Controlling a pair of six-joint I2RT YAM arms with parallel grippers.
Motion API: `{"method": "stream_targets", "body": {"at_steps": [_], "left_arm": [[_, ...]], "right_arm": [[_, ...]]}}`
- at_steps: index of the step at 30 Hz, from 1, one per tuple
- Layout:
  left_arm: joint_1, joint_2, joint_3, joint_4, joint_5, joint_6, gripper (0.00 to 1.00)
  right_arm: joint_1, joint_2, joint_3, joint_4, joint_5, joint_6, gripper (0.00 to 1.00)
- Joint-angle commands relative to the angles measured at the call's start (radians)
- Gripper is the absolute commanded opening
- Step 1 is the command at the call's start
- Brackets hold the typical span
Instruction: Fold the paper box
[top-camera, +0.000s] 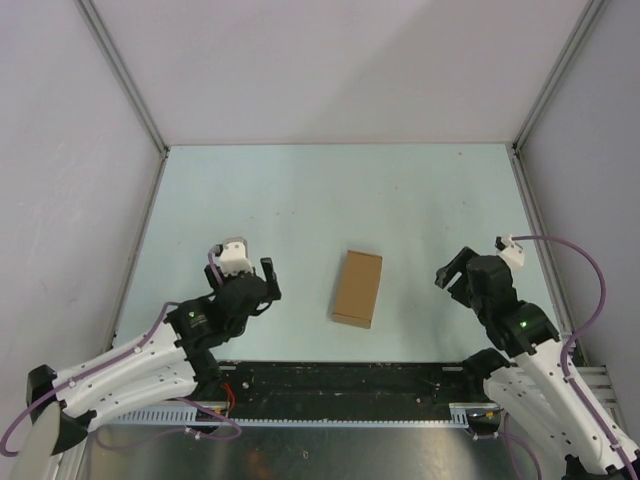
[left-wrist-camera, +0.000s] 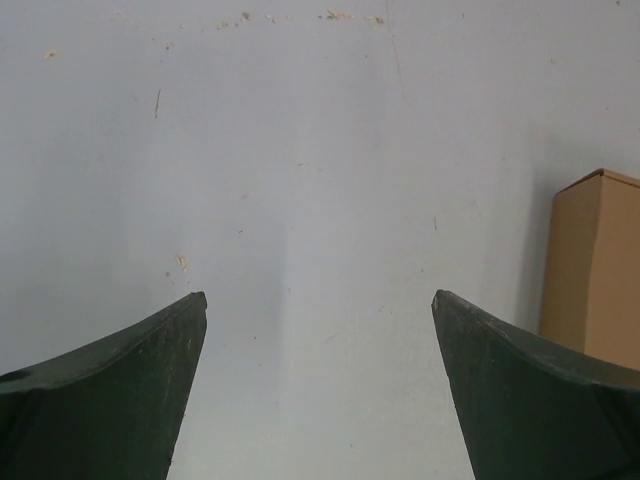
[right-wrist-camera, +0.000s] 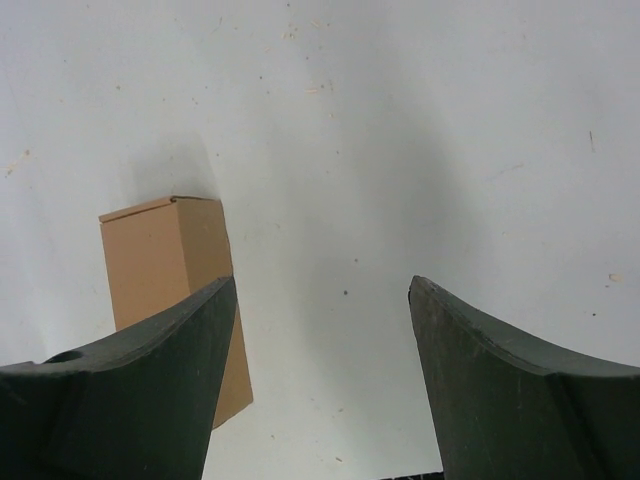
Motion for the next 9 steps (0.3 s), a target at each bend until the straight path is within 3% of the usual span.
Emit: {"method": "stream_targets", "body": {"at_steps": [1,9], "left_arm": [[0.004,-0.033,-0.018,-0.001,-0.034,-0.029,1.00],[0.004,-0.093,-0.032,-0.002,-0.037,-0.018,1.00]], "right_arm": [[-0.004,-0.008,0.000,0.000,0.051,0.025,0.75],[-0.005,0.017,0.000,0.006,0.035,0.024,0.75]]}}
